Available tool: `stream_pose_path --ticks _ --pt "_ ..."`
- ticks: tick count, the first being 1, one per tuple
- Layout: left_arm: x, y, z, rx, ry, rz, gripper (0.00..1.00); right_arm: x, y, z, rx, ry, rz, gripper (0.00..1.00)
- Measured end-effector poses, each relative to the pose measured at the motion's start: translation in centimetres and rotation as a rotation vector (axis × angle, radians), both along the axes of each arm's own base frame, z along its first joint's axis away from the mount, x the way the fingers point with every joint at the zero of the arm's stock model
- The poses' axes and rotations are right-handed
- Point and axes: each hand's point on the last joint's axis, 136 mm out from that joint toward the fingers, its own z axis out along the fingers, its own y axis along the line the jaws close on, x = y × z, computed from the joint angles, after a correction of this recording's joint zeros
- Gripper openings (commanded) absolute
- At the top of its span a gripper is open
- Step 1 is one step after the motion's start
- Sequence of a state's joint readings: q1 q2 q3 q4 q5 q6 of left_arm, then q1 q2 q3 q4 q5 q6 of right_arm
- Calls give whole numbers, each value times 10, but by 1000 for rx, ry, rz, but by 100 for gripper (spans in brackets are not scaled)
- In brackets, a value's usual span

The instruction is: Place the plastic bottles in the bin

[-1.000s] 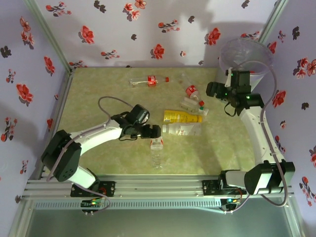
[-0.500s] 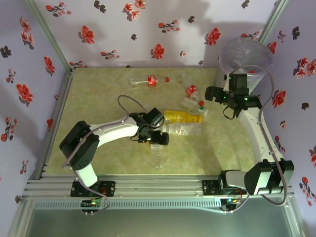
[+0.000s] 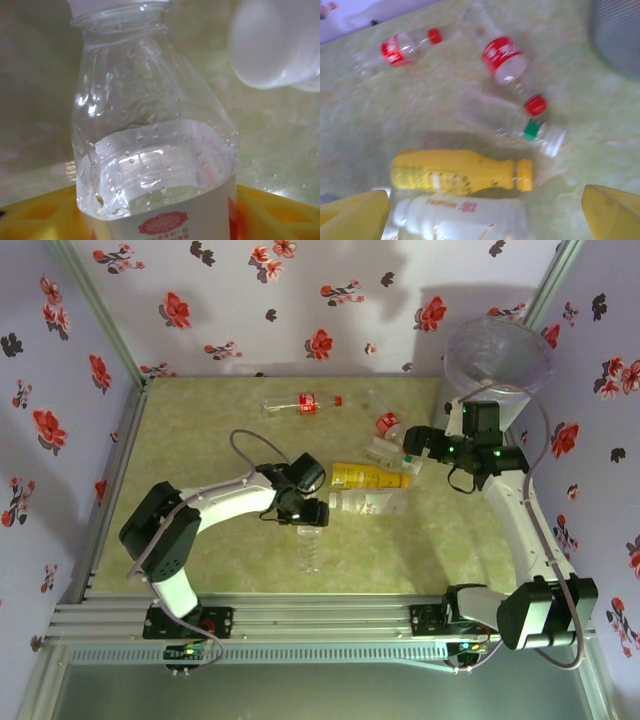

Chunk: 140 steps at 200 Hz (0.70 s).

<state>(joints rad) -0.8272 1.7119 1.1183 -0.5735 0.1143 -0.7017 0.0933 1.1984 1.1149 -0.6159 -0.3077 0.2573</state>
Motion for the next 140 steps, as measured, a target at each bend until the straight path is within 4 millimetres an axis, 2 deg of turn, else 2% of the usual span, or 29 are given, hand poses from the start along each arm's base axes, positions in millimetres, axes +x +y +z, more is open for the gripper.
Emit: stream_pose_path --ticks 40,83,110,140 --pt "30 20 28 -78 -72 92 67 -25 48 -4 139 54 182 99" --pt "68 42 72 -244 -173 202 67 -65 118 -12 237 105 415 94" --pt "91 38 102 -383 -241 235 67 -79 163 -25 253 152 528 92" --pt "100 21 122 -513 -257 225 67 -88 204 -43 266 188 615 89"
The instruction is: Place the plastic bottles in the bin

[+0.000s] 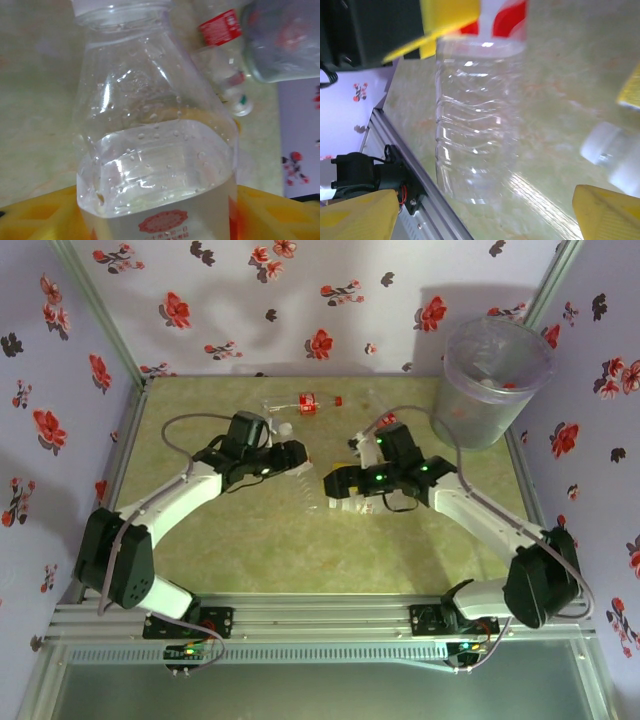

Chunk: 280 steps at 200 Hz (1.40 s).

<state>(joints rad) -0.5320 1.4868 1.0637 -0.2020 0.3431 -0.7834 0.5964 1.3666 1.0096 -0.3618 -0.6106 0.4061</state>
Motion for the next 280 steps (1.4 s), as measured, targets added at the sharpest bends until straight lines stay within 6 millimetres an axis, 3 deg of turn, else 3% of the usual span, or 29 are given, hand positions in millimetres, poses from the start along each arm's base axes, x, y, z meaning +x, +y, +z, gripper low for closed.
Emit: stream_pose_path --ticks 49,106,146,163,177,196,209,223,252,280 --pt "12 -19 18 -130 -25 -2 67 20 22 -21 -15 27 -19 80" --pt "18 -24 24 -175 -36 11 70 34 30 -19 -21 -10 -42 59" --pt "20 -25 29 -195 -50 11 87 39 28 -17 -33 -28 -59 48" --pt "20 -26 30 -202 -52 11 99 42 27 -15 -37 -37 -70 48" --pt "20 -25 29 -207 -50 17 100 45 25 -13 -39 -45 -77 48" --pt "19 -18 28 -217 -49 33 100 51 14 -7 -55 -64 -92 47" --pt "16 -16 36 -234 -72 35 100 51 8 -1 -70 -81 -91 47" --pt "13 -4 47 -245 -95 52 100 62 -11 11 -103 -126 -143 47" --pt "13 21 62 -245 -143 111 100 97 -69 59 -177 -301 -328 45" --pt "4 31 44 -222 -116 130 100 122 -116 110 -245 -487 -490 44"
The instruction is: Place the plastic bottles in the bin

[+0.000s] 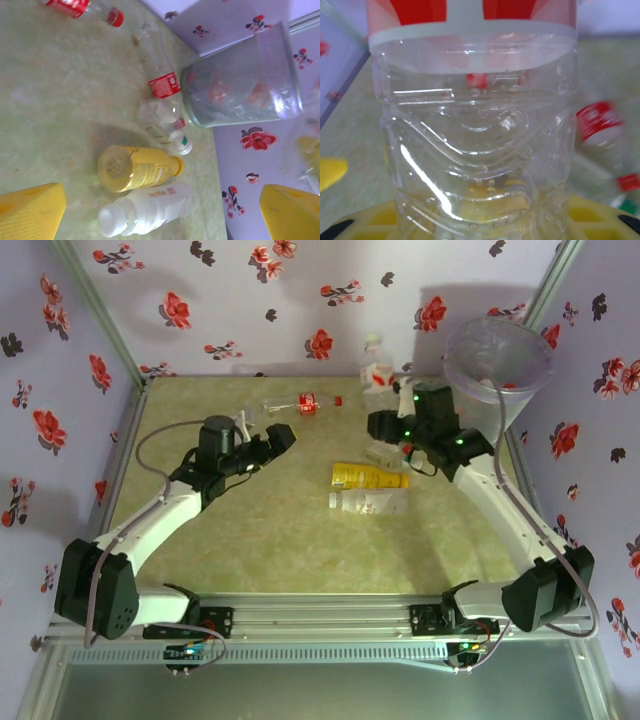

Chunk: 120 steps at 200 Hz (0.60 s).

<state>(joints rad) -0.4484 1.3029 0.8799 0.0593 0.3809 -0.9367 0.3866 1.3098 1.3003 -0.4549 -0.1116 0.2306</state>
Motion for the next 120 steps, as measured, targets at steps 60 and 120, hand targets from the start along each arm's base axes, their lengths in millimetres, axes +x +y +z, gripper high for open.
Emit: stream_pose_path --ticks 60,120 --pt "-11 7 -26 35 65 7 100 52 -121 40 -174 -152 -391 43" --pt "-14 8 -27 33 61 7 100 93 -197 41 -207 -168 -593 42"
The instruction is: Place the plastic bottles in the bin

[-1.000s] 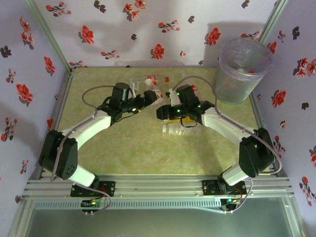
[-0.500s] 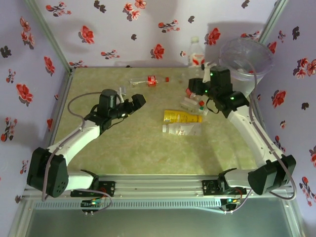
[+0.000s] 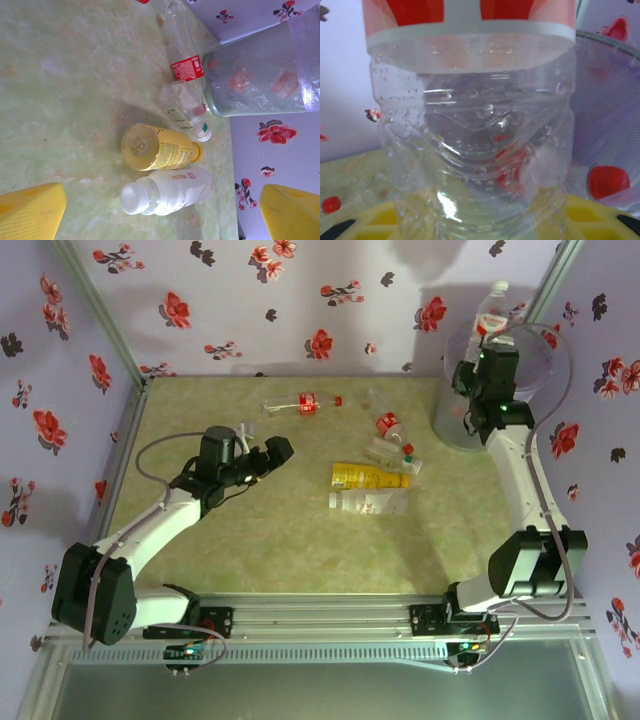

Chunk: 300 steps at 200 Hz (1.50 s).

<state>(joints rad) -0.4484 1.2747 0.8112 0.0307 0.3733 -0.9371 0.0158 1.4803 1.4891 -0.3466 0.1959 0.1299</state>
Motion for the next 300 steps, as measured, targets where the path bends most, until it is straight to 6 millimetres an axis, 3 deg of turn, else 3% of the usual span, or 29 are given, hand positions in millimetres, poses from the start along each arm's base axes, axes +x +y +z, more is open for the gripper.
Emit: stream_pose_path --ticks 42,99,132,181,245,275,300 --pt "-5 3 -11 12 16 6 100 13 -23 -5 9 -13 -44 42" --pt "-6 4 -13 12 17 6 100 19 -35 16 31 -89 -56 44" --pt "-6 4 -12 9 12 6 100 36 -41 21 38 -105 -64 45" --pt "-8 5 -19 15 24 6 100 61 -42 -9 52 -46 -50 45" --pt "-8 5 -17 12 18 6 100 75 -42 -43 76 32 -26 48" --pt "-8 5 -17 11 17 6 100 79 -43 -48 92 38 -20 55" --pt "-9 5 -19 12 19 6 100 82 -45 -50 107 37 -16 67"
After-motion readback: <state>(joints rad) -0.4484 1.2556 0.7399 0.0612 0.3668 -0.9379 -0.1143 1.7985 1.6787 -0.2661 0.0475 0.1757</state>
